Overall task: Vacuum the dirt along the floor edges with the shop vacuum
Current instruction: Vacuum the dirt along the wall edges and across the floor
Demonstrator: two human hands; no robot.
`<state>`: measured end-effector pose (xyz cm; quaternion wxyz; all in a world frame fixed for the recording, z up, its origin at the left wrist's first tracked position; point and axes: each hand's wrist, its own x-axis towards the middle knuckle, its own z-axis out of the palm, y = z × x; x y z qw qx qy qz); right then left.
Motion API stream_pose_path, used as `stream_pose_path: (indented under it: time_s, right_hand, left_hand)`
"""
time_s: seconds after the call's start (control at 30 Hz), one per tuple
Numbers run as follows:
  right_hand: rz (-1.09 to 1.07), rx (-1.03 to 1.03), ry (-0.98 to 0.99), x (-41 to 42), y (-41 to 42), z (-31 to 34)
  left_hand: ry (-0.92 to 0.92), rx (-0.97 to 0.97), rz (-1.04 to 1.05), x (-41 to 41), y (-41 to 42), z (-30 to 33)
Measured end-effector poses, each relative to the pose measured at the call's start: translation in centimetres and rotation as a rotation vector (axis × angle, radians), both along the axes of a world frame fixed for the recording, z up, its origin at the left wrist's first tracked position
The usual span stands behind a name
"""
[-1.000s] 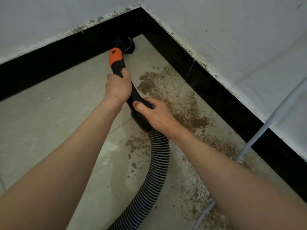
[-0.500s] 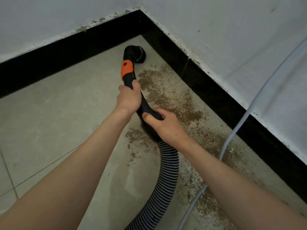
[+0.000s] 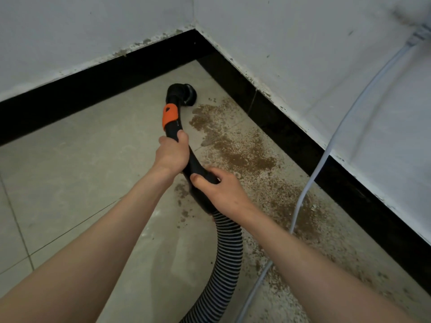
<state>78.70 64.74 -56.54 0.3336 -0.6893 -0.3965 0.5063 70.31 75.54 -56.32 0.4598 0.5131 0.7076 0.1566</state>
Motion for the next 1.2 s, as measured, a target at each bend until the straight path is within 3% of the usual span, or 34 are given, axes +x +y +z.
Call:
stream_pose_path:
  time_s: [0.4, 0.8, 1.03, 1.2]
  right_hand:
    - [-0.21, -0.018, 0.013, 3.1, -3.2, 0.0]
    - [-0.063, -0.033, 0.018, 1.3, 3.1, 1.5]
    - [0.081, -0.032, 0.049, -2.8, -1.1, 0.0]
    - [-0.003, -0.017, 0.097, -3.4, -3.2, 0.0]
  left_hand:
    - [0.043, 0.015, -0.272, 5.8, -2.0, 0.5]
    - [-0.03, 0.035, -0.084, 2.1, 4.0, 0.6]
    - [-0.004, 0.015, 0.075, -4.3, -1.5, -0.5]
    - [0.031, 0.026, 0.02, -4.0, -3.5, 0.2]
